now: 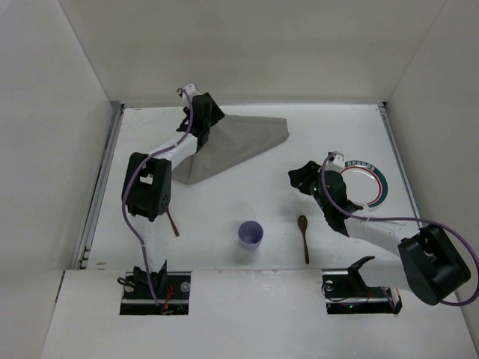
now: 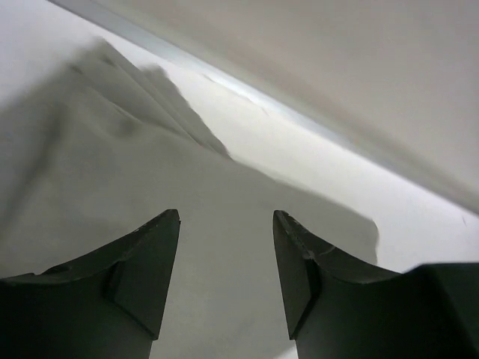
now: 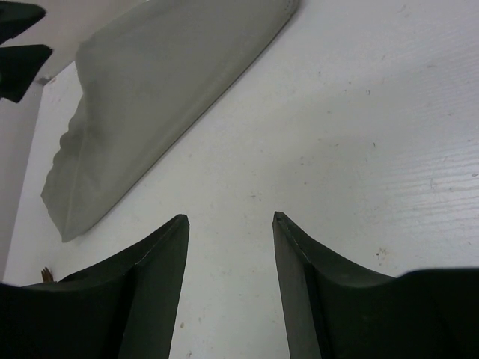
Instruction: Set the dinner table for one person
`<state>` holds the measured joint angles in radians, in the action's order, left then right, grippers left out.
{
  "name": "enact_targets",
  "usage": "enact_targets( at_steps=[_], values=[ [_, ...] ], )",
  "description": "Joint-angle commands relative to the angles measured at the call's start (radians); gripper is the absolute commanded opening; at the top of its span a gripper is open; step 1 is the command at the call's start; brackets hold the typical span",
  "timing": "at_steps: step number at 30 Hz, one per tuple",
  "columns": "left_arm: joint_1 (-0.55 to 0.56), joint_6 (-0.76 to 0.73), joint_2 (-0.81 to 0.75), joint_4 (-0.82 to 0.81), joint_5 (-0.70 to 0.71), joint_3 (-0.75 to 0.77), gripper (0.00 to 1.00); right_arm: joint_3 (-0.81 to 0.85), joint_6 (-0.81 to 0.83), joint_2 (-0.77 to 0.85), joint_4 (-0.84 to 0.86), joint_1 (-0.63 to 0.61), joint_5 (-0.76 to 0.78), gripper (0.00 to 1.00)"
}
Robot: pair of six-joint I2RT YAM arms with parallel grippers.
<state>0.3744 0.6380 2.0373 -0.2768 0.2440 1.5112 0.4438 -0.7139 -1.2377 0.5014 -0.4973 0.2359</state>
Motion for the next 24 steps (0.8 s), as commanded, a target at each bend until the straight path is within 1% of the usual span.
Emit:
enact_targets(
  at_steps=[1,4,7,15,24],
  values=[
    [-0.074,-0.034,-0.04,0.028,0.043,-0.008,0.51,0.016,-0.001,0.003,0.043,-0.004,0.022,0.55],
    [-0.13,-0.052,-0.013,0.033,0.02,0.029,0.52,0.029,0.002,-0.014,0.04,-0.011,0.01,0.55],
    [-0.16,-0.064,0.041,0.085,-0.002,0.104,0.52,0.032,0.008,-0.019,0.043,-0.025,0.019,0.56],
    [-0.164,-0.161,0.182,0.203,-0.031,0.296,0.53,0.042,0.008,-0.04,0.04,-0.031,0.01,0.56],
    [-0.174,-0.166,0.262,0.234,-0.002,0.375,0.48,0.042,0.01,-0.037,0.043,-0.039,0.013,0.56]
  ],
)
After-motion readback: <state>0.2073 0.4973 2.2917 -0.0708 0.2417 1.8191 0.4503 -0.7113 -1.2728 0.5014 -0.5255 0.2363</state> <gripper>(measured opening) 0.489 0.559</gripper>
